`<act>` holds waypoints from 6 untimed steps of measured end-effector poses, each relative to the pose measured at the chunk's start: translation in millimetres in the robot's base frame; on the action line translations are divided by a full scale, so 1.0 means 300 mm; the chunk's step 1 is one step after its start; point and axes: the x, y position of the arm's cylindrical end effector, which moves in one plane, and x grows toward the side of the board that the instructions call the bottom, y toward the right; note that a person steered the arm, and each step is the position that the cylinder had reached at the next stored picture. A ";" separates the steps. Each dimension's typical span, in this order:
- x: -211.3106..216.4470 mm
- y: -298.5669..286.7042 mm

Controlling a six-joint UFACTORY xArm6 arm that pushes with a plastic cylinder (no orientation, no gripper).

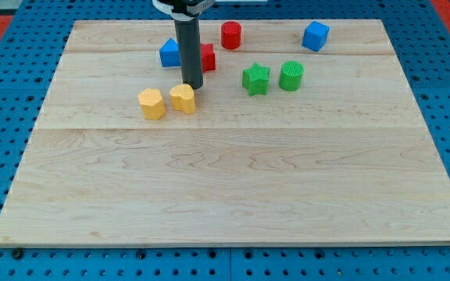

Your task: Push the green star along with green circle towards the right

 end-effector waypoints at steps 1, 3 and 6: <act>-0.075 0.119; -0.017 0.269; -0.085 0.374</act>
